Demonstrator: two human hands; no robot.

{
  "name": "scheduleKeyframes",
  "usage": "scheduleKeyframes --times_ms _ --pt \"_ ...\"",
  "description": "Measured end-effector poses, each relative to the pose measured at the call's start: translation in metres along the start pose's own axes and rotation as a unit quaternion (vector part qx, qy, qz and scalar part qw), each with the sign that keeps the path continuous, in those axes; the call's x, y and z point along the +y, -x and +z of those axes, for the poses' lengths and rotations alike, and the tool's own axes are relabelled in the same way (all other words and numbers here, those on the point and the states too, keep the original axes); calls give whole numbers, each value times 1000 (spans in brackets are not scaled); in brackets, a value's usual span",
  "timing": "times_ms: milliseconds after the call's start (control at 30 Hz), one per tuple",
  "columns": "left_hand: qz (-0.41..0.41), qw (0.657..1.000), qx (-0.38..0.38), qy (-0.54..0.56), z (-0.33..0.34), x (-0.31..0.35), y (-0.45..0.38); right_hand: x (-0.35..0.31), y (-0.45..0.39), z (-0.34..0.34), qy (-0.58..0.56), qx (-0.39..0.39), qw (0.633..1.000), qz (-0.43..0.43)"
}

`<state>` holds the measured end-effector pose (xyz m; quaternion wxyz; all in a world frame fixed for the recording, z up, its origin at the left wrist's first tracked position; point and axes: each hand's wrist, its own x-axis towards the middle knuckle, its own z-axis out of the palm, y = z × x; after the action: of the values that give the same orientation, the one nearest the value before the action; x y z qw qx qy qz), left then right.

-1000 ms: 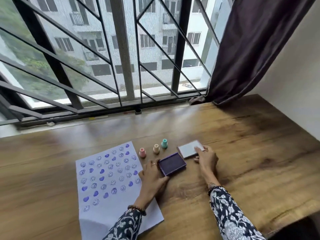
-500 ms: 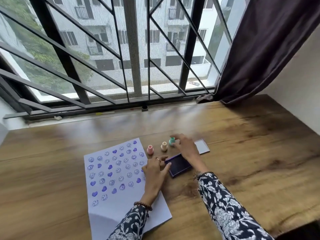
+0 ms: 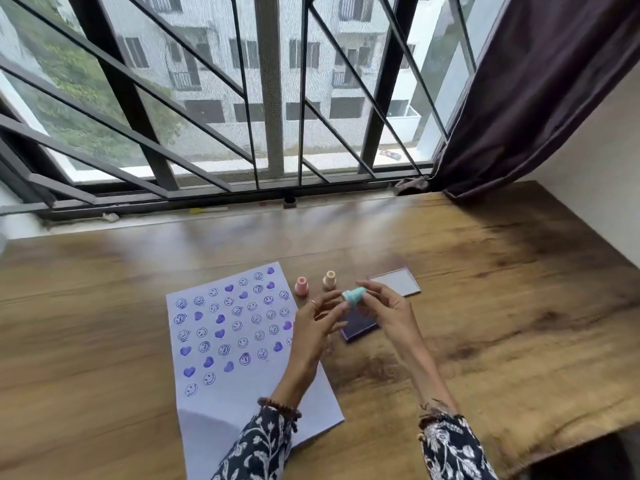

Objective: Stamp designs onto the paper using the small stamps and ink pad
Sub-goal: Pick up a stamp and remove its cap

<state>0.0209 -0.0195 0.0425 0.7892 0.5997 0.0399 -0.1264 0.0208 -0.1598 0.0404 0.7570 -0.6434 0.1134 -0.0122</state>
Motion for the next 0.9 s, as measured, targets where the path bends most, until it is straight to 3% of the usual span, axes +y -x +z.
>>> scheduleKeyframes --times_ms 300,433,567,733,900 --pt "48 992 43 -104 1 -1 4 6 18 9 -42 25 999 13" --pt "69 985 32 -152 -4 0 3 5 19 12 -193 55 977 76" --pt "129 934 62 -327 -21 -6 -1 5 24 11 -308 52 943 114" --pt "158 848 69 -501 -30 -20 -5 9 26 11 -336 59 929 140" --pt "137 822 67 -549 -30 -27 -5 16 28 2 -310 74 939 132"
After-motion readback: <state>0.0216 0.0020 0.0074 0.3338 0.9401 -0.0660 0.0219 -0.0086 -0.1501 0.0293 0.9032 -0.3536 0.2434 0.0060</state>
